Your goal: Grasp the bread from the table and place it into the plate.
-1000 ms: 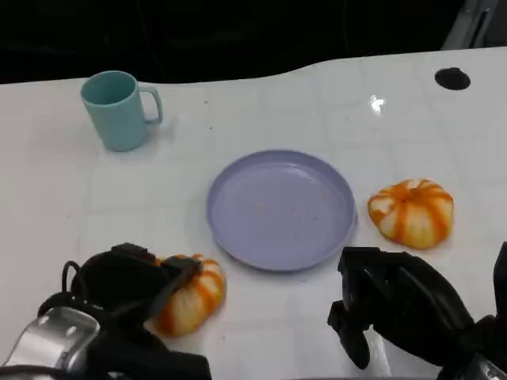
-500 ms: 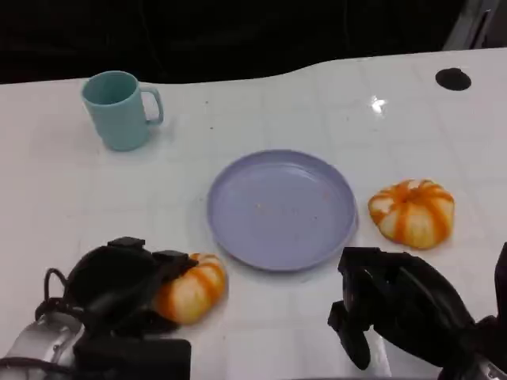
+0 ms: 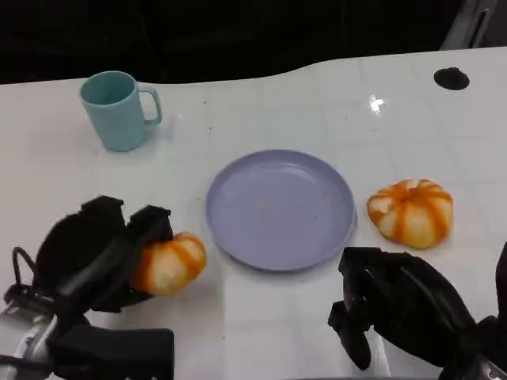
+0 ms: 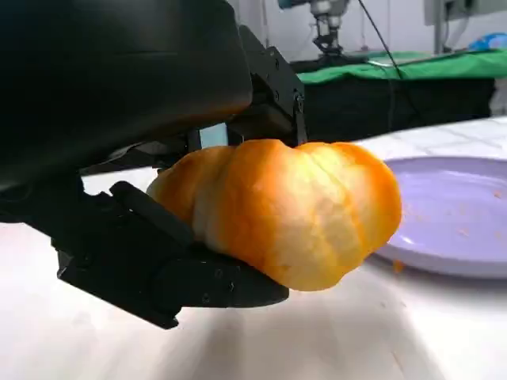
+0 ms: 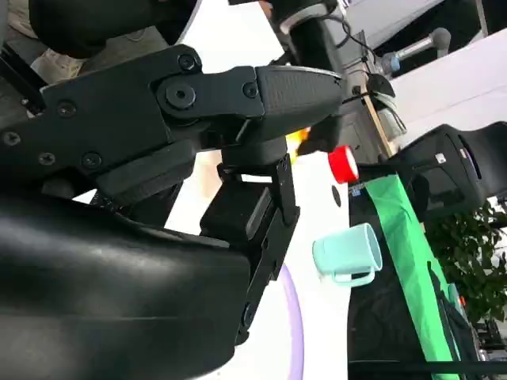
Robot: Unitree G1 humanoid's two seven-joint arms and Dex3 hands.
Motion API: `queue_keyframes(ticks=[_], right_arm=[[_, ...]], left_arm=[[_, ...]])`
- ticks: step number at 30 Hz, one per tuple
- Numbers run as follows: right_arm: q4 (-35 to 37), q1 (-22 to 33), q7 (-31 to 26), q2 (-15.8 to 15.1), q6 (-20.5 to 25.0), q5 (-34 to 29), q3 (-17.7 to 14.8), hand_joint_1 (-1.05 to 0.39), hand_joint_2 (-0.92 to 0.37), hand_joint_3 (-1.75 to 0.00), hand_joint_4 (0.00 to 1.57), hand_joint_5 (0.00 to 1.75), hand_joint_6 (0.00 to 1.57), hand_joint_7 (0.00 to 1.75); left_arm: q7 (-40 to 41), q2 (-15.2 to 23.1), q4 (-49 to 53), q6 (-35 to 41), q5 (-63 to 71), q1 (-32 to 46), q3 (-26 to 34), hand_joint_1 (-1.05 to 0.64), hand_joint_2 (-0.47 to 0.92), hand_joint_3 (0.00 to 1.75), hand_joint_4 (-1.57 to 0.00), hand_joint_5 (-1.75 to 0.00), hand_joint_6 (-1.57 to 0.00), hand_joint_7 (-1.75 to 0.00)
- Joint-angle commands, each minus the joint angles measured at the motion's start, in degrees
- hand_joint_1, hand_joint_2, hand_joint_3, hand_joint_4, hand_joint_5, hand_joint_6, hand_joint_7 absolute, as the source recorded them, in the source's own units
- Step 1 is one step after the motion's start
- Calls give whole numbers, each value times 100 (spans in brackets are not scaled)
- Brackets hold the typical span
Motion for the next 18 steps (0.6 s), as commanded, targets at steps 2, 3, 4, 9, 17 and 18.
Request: queue_keyframes(ticks=[2,3,4,9,17,18], right_arm=[[-23,6,20,-74,17,54,-84,-91,-92,-36,127,163,109,154],[-23,6,12,-74,17,40,-78,-91,-92,-36,127,163,109,154],[-27,6,-1,-77,14,21,-70,-92,-92,-36,127,163,109,154],[3,-7,-13,-67,27,12,-74,-92,-92,-36,127,163,109,154],[21,-21,-7,-72,49,21,-84,-93,-92,-35,128,162,110,154],[14,-16,-10,-73,40,14,-83,-93,-92,-35,128,163,110,154]], left_arm=[[216,-15,-358,110,-82,138,250,-18,66,90,-83,-175,-64,-175],[278,-68,-408,131,-91,146,285,-18,63,94,-83,-175,-65,-175],[334,-113,-448,153,-85,149,310,-17,61,97,-84,-175,-65,-175],[502,-411,-500,274,-53,-67,313,-17,49,116,-85,-175,-66,-169],[859,-760,239,-72,-89,-843,98,-17,42,117,-87,-175,-66,-175],[872,-796,345,-99,-82,-960,61,-17,42,117,-88,-175,-67,-175]])
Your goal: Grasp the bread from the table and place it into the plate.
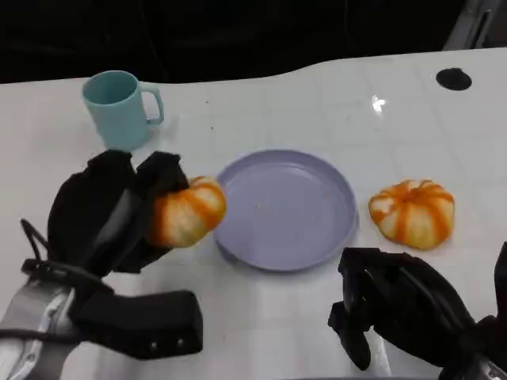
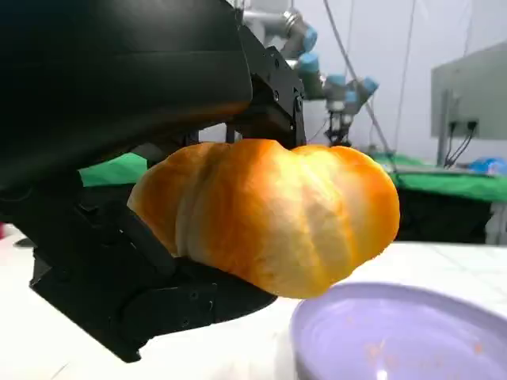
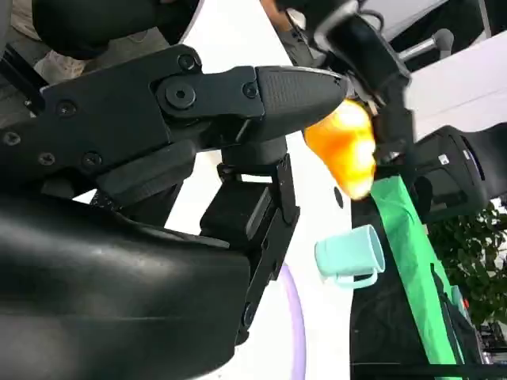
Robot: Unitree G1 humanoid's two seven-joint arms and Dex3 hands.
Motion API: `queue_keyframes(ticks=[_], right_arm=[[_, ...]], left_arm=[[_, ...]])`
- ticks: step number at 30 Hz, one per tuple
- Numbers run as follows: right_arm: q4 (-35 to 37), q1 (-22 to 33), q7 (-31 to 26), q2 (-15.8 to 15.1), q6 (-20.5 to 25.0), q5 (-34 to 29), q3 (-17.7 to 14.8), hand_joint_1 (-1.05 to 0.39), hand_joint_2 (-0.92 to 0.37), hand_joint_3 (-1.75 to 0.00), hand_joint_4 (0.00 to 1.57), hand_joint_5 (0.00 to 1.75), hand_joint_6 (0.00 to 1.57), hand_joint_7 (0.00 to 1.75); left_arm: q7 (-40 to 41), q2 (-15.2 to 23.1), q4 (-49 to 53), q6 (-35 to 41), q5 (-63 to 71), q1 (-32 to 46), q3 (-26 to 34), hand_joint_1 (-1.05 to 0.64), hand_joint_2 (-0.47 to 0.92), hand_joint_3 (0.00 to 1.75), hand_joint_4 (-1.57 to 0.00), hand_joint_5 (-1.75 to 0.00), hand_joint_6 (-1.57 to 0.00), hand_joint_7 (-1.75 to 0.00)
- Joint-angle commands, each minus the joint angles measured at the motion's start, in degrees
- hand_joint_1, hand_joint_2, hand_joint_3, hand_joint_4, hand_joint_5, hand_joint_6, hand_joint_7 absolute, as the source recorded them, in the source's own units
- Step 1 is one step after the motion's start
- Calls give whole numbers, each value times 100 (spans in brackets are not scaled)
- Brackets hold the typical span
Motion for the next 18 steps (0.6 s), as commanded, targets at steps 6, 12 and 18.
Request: queue_keyframes(ticks=[6,12,18], right_arm=[[9,13,-5,-62,66,80,-110,-93,-92,-34,128,163,109,153],[21,32,16,-78,-24,15,-104,-92,-92,-36,127,162,108,154],[-27,70,18,-82,2,12,-96,-92,-92,-37,126,162,108,155]], left_arm=[[-96,-258,735,-80,-127,-870,-311,-20,42,126,-89,-175,-70,-175],[52,-498,1494,-273,-82,-1482,-646,-16,35,131,-90,-175,-71,-175],[199,-771,2433,-343,-64,-2057,-947,-21,39,121,-88,-175,-74,-156]])
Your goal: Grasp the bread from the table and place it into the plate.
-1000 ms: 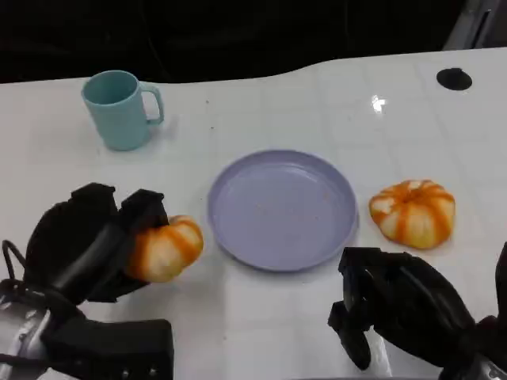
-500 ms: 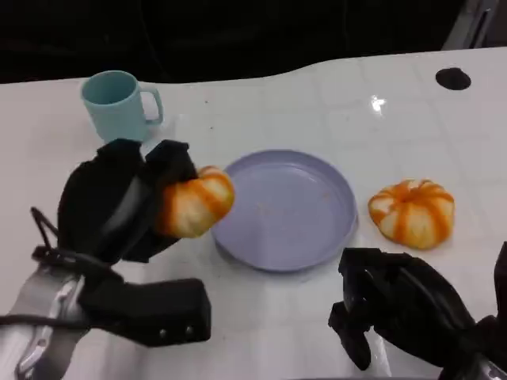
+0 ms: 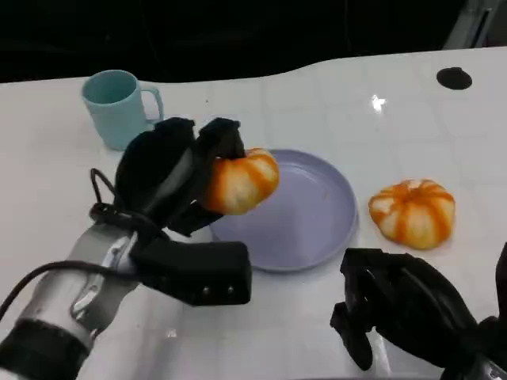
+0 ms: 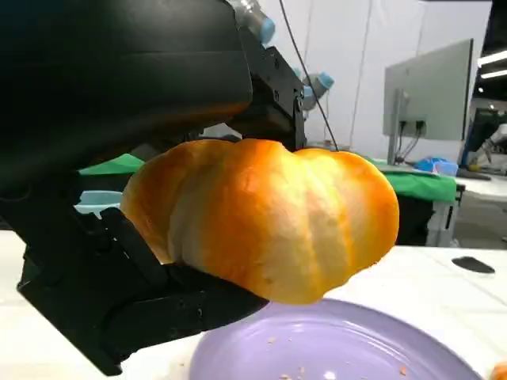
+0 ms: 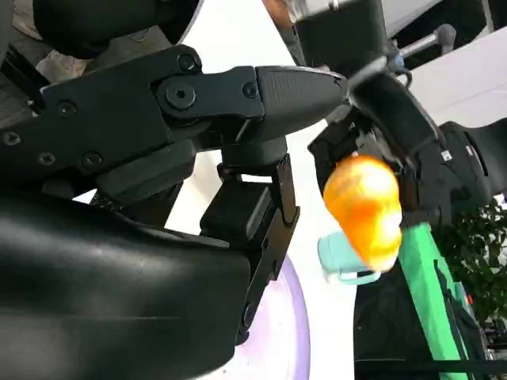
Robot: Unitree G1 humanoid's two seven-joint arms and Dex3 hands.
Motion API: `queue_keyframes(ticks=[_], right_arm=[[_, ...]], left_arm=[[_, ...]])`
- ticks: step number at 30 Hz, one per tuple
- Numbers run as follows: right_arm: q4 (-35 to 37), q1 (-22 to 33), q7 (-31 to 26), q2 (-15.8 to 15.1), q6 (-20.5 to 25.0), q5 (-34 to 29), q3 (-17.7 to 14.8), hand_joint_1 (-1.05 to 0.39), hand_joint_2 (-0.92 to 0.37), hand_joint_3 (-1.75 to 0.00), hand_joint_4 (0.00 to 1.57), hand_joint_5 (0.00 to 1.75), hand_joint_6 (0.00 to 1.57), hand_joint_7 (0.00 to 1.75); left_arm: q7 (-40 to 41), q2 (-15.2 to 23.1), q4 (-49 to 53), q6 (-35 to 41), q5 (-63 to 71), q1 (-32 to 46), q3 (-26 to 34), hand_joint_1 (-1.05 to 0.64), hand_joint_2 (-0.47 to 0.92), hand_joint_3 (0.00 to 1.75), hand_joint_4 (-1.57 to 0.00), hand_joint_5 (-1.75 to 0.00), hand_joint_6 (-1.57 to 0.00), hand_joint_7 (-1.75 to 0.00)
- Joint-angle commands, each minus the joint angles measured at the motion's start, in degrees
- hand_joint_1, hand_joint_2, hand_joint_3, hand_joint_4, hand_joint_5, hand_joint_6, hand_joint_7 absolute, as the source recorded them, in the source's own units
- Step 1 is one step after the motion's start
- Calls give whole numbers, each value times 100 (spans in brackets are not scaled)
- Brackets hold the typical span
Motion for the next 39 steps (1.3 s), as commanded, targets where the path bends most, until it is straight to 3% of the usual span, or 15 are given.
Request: queue_keyframes(ticks=[1,2,5,8,10,11,13,15,17,20,23,26,39], right_arm=[[-33,70,50,-70,-17,69,-69,-91,-92,-37,126,162,108,155],[-32,77,69,-65,-13,95,-75,-91,-92,-37,126,162,107,155],[-62,94,62,-54,20,127,-80,-91,-92,-35,127,162,108,154],[-111,128,38,-51,27,124,-71,-92,-92,-35,127,162,108,154],[-132,139,27,-47,39,130,-71,-92,-92,-35,127,162,109,154],[-138,141,20,-47,43,128,-71,-92,-92,-35,127,162,109,154],[-152,151,14,-47,42,125,-65,-92,-92,-34,127,162,109,154],[-143,148,31,-49,21,128,-60,-92,-92,-35,127,161,108,153],[-130,140,41,-54,-9,115,-52,-92,-92,-35,127,161,109,154],[-140,126,11,-49,27,118,-47,-92,-92,-36,127,161,109,154],[-131,109,-18,-47,46,102,-39,-92,-92,-35,127,161,109,153],[-127,104,-40,-37,22,85,-23,-92,-92,-34,128,160,110,153],[-58,57,-53,1,-61,64,2,-93,-92,-34,128,161,111,153]], left_arm=[[137,-183,686,-30,22,-472,-206,-22,42,112,-88,-175,-80,-139],[223,-235,865,-55,47,-565,-267,-21,43,107,-89,-175,-81,-140],[339,-355,1315,-101,34,-793,-400,-22,45,108,-90,-175,-74,-169],[233,-473,1639,-99,-62,-970,-479,-23,48,113,-90,-175,-74,-170],[115,-530,1817,-132,-157,-1063,-502,-24,49,114,-87,-175,-76,-150],[42,-565,1917,-164,-230,-1108,-498,-25,52,105,-82,-170,-80,-124],[-167,-593,2032,-175,-320,-1179,-519,-27,59,83,-78,-160,-84,-94],[-662,-533,1983,-78,-342,-1236,-605,-33,79,46,-64,-114,-71,-52],[-1003,-466,1911,-24,-318,-1265,-677,-40,89,26,-53,-66,-59,-18],[-1258,-391,1864,-42,-331,-1259,-722,-55,92,22,-37,-41,-41,-3],[-1718,-301,1754,78,-313,-1277,-786,-72,92,31,-15,-31,-23,0],[-2127,-221,1587,197,-346,-1265,-789,-84,92,37,-2,-26,-15,0],[-2551,66,1103,88,-581,-1113,-618,-92,92,41,-1,-23,-15,-1]])
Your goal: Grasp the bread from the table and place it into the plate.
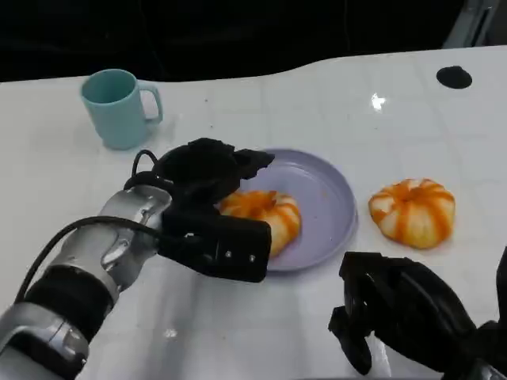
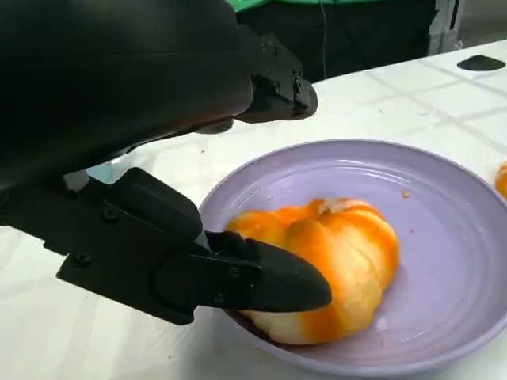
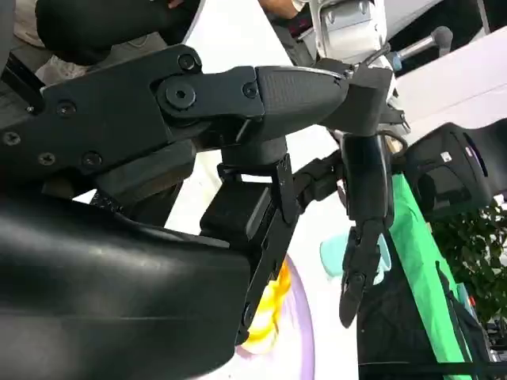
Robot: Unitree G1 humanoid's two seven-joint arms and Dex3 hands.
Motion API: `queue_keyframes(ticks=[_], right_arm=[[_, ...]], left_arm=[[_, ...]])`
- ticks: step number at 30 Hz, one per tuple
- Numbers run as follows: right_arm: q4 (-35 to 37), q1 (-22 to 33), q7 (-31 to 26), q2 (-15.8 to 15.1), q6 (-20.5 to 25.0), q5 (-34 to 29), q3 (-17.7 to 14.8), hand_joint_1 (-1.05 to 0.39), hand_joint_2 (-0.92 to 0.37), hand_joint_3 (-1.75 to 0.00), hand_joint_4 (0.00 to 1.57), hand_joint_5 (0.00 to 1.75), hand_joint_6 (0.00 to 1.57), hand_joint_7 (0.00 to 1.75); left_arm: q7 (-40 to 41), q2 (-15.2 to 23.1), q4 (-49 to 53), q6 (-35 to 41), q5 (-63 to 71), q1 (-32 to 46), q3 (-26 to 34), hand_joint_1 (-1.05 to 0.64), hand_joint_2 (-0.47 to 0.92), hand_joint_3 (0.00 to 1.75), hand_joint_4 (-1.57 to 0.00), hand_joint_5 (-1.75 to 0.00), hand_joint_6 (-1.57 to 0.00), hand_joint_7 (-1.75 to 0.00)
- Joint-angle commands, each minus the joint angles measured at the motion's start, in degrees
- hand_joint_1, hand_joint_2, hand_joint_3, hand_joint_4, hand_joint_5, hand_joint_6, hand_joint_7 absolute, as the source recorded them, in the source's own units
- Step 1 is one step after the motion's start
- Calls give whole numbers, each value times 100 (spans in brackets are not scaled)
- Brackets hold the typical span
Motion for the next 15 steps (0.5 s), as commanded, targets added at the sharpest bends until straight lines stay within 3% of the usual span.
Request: queue_keyframes(ticks=[1,7,9,11,12,13,14,15], right_arm=[[-7,-29,-39,-10,-67,-18,-42,-93,-92,-34,128,161,111,153],[-41,-5,-49,-28,-91,-43,-52,-93,-92,-35,129,162,111,153],[-47,-14,-64,-27,-71,-49,-59,-93,-92,-36,129,162,111,153],[-55,-23,-73,-26,-48,-49,-60,-93,-92,-36,129,162,111,154],[-55,-33,-79,-27,-38,-52,-57,-93,-92,-36,128,162,110,154],[-48,-40,-77,-27,-36,-52,-54,-93,-92,-35,128,162,110,154],[-39,-48,-75,-26,-36,-53,-53,-93,-92,-35,128,163,110,154],[-37,-50,-84,-29,-44,-74,-45,-92,-92,-35,128,163,110,154]], left_arm=[[-114,254,-405,-147,-273,100,169,-91,92,41,-1,-23,-16,-1],[-259,388,-1263,-486,-1294,858,797,-79,92,34,-11,-37,-24,-5],[-461,317,-1610,-561,-2000,1254,1157,-71,92,29,-22,-52,-37,-10],[-671,239,-1914,-595,-2633,1585,1440,-66,92,28,-23,-73,-47,-13],[-845,163,-2127,-534,-3074,1796,1613,-62,92,26,-31,-93,-58,-20],[-1019,101,-2352,-497,-3508,2032,1774,-58,92,24,-34,-111,-60,-37],[-1146,64,-2511,-459,-3798,2190,1880,-57,92,26,-40,-135,-56,-75],[-1297,19,-2773,-295,-4148,2411,1993,-56,92,27,-43,-147,-54,-95]])
